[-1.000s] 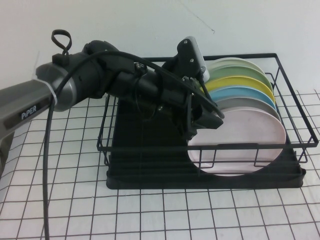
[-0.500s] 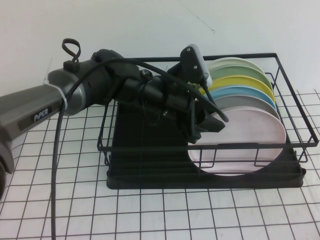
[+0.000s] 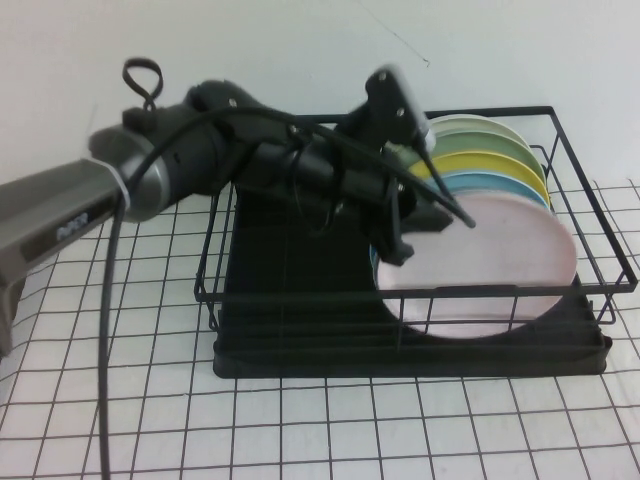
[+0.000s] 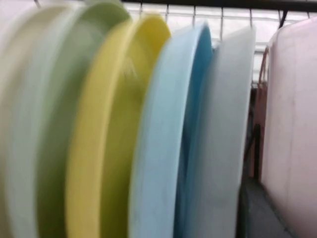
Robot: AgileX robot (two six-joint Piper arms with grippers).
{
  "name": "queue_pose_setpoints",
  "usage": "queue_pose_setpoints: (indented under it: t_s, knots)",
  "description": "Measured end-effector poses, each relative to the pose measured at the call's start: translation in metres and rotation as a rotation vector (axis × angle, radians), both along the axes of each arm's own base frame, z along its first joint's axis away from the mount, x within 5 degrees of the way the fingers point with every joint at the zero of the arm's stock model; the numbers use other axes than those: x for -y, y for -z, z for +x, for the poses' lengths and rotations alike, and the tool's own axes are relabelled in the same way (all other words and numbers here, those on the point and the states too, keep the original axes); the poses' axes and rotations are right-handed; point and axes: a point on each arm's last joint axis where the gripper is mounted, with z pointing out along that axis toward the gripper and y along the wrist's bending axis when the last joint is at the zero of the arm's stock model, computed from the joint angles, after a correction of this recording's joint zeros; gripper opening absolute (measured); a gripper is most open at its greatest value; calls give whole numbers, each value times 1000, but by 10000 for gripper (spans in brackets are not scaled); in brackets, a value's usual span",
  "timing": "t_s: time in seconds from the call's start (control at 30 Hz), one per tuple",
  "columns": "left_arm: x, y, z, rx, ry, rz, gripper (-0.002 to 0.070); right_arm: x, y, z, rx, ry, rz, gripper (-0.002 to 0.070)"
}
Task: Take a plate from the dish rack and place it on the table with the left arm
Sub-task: Grasp the plate from the shelf, then place the plate from the table
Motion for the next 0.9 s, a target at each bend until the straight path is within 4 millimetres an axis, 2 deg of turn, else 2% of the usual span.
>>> queue_pose_setpoints:
  t_s: [0.2, 0.3, 0.4, 0.5, 0.6, 0.7, 0.8, 0.9]
  knots:
    - [-5, -78, -17, 218, -71, -87, 66, 0, 0, 0, 0, 0, 0, -1]
    - [-11, -112, -30, 272, -81, -141, 66, 0, 0, 0, 0, 0, 0, -1]
    - [-19, -138, -45, 238, -106, -186, 66, 0, 0, 0, 0, 0, 0, -1]
    - [-27, -153, -64, 76, -136, -181, 66, 0, 0, 0, 0, 0, 0, -1]
    - [-35, -152, -83, -138, -147, -108, 66, 0, 0, 0, 0, 0, 0, -1]
    - [-39, -141, -95, -328, -132, 6, 66, 0, 0, 0, 0, 0, 0, -1]
    - [-39, -123, -100, -464, -126, 79, 66, 0, 0, 0, 0, 0, 0, -1]
    - [-39, -94, -98, -552, -160, 110, 66, 0, 0, 0, 0, 0, 0, -1]
